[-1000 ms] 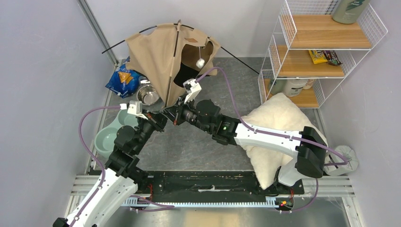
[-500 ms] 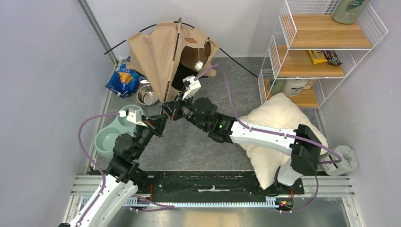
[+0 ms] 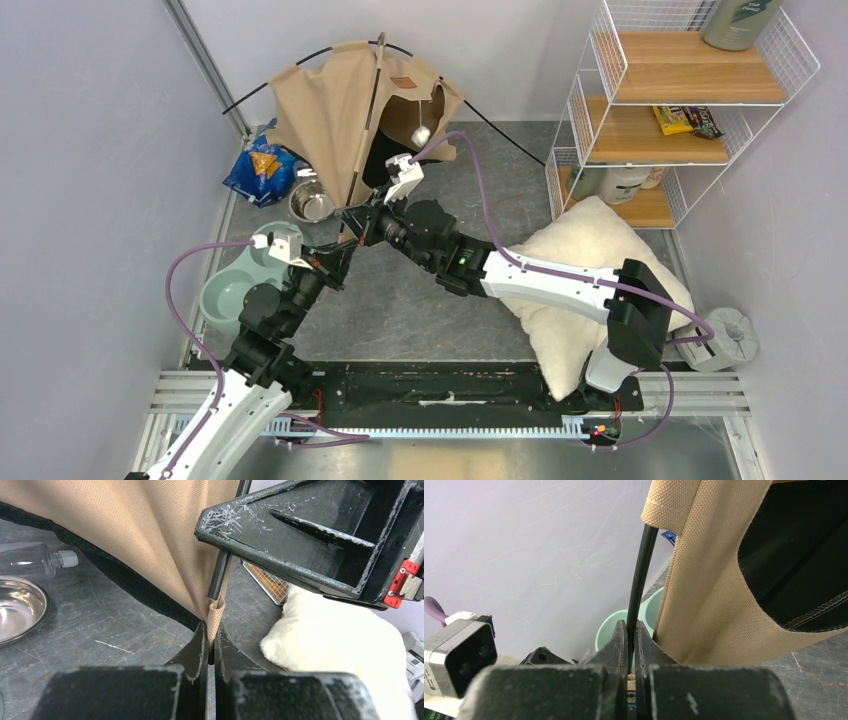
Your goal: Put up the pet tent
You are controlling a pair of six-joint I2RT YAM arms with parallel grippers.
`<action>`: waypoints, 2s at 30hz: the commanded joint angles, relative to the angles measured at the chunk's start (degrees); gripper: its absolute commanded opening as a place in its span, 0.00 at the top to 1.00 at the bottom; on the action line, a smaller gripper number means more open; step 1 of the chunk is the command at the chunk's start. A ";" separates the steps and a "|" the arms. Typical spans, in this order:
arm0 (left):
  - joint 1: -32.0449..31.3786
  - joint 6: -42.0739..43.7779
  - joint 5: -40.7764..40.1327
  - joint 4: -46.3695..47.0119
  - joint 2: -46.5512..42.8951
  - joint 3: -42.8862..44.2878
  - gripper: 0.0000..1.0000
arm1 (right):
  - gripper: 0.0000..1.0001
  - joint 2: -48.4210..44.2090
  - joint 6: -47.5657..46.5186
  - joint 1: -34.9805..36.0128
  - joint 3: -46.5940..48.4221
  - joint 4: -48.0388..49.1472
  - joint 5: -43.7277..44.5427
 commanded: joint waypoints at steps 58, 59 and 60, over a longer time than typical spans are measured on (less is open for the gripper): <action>-0.91 -2.16 3.92 -8.66 2.06 5.58 0.98 | 1.00 -4.50 -5.14 -1.70 -1.06 9.19 12.33; -0.90 -2.12 3.88 -8.68 2.00 5.63 0.98 | 1.00 -4.39 -5.24 -1.68 -1.06 8.88 12.41; -0.89 -2.12 3.92 -8.64 2.01 5.67 0.98 | 1.00 -4.23 -5.17 -1.68 -1.15 8.49 12.73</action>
